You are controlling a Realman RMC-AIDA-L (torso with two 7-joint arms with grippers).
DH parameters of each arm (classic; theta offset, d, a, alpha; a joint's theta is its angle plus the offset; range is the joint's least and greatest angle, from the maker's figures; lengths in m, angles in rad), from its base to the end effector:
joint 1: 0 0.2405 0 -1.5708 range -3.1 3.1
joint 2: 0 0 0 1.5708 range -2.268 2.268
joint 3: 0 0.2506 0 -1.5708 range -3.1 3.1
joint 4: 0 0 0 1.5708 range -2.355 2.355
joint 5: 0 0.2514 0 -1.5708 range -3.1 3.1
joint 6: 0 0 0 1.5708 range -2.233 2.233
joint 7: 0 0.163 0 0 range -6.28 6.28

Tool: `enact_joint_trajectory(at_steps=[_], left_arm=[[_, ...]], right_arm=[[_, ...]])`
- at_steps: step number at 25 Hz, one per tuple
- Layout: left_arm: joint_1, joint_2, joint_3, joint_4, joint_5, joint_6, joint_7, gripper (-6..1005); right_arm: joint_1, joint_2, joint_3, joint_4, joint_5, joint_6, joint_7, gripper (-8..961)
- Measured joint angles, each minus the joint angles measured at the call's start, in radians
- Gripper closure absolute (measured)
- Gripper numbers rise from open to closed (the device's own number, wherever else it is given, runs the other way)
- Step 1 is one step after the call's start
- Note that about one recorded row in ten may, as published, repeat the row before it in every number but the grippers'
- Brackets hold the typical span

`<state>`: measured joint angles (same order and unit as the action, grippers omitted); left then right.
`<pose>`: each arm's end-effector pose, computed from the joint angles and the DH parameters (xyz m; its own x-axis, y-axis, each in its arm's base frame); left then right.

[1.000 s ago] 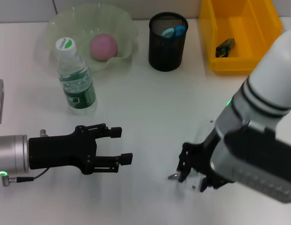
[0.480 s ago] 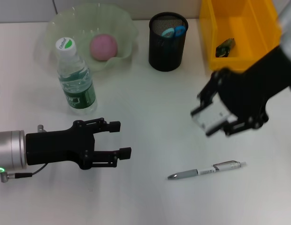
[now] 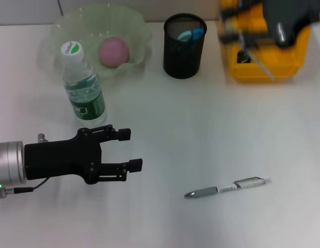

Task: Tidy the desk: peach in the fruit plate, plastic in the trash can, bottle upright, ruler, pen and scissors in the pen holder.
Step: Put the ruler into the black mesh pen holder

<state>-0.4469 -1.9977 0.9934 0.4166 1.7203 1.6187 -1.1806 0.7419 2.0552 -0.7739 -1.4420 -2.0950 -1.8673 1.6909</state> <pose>-0.2962 0.3104 -0.0444 0.7640 0.3428 0.5466 0.4029 -0.9152 0.0108 0.0899 0.3954 0.1137 0.9667 0.1643 -0.1963 0.1039 -0.9527 -0.2857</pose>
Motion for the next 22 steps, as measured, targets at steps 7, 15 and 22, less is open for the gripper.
enact_joint_trajectory(at_steps=[7,15,22], left_arm=[[-0.005,-0.003,0.004,0.001,0.009,0.001,0.036,157],[-0.007,-0.007,0.004,0.001,0.022,-0.007,0.073,156],[-0.002,-0.021,-0.003,0.002,0.017,-0.008,0.115,157]], right_arm=[[0.002,-0.001,0.035,0.157,0.093,0.4,0.246,587],[0.02,-0.002,0.03,0.378,0.232,0.636,0.208,587],[0.022,0.009,0.03,0.582,0.436,0.74,-0.032,577]])
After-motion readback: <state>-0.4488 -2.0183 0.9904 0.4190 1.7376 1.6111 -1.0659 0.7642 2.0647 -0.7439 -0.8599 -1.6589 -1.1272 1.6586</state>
